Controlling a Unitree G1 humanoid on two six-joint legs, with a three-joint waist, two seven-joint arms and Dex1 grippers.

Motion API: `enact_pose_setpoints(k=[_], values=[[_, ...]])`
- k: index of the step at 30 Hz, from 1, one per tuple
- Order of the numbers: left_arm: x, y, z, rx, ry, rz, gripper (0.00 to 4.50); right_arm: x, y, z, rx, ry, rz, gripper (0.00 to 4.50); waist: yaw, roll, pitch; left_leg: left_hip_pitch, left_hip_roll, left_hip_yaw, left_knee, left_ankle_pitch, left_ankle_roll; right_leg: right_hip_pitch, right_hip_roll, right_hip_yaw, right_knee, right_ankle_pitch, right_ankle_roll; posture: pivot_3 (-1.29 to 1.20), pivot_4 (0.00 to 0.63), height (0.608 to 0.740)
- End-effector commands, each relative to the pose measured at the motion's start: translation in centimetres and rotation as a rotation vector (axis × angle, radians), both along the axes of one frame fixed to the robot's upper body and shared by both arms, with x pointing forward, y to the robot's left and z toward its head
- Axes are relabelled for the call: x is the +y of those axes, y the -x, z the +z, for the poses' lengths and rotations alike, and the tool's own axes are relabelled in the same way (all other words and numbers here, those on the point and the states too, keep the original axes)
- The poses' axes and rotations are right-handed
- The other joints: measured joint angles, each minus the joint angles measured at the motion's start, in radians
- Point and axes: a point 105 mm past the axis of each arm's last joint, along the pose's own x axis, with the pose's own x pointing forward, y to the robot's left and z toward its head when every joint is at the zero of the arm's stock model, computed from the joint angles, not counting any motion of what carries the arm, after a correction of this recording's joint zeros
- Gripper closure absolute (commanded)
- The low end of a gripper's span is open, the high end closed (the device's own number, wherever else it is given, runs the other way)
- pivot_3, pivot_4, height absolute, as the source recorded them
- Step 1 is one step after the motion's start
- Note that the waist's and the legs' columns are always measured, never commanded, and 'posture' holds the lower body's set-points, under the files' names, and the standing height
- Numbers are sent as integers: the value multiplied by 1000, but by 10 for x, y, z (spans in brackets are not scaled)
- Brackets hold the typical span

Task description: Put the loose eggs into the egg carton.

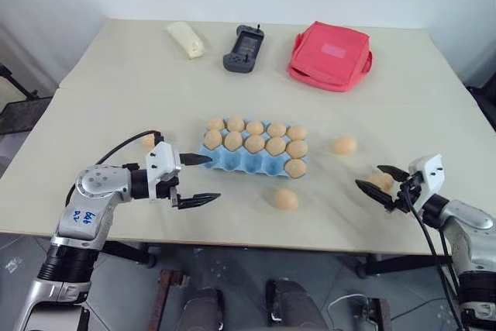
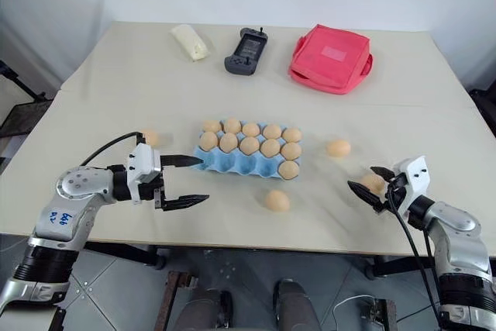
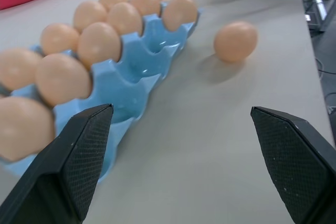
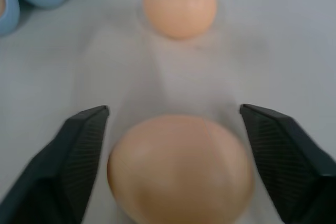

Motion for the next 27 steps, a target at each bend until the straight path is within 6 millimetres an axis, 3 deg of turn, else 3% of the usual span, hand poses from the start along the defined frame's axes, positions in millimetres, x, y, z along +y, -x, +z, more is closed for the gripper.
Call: enact_pose_setpoints(k=[1,3,6,11,14,18,23,27], values=[[4,3,12,-49,5,13,0,-1,-1,13,-43,39,30,1704,-1,0,0,0,0,0,0,0,0,0,0,0,0,0,0,0,150,740],[8,2,11,-48,7,31,0,8,-1,20,-60,40,66,2068,-1,0,0,0,0,0,0,0,0,0,0,0,0,0,0,0,150,740],[14,1,10,-47,10,62,0,26,-1,36,-87,13,121,2074,-5,0,0,1,0,0,0,0,0,0,0,0,1,0,0,0,150,740],[30,1,6,-39,10,123,0,92,10,67,-127,-45,362,2074,-9,1,0,1,1,0,0,0,-1,-1,0,0,2,0,0,0,150,740],[44,1,2,-29,10,182,0,137,4,76,-151,-16,459,2074,-15,0,0,1,1,0,0,0,-1,-1,0,0,1,0,0,0,150,740],[58,2,0,-23,29,249,0,176,-12,76,-152,8,496,2074,-14,1,0,0,1,-1,0,0,-1,-2,-1,0,0,1,0,0,150,740],[67,3,-1,-18,39,297,0,206,-25,71,-144,14,534,2074,-5,1,0,-4,1,-2,-2,0,-1,-4,-2,-3,-4,1,0,0,150,740],[67,4,2,-25,45,308,0,210,-29,67,-144,16,549,735,-2,1,0,-6,1,-2,-2,-3,0,-4,-3,-6,-7,1,0,0,150,740]])
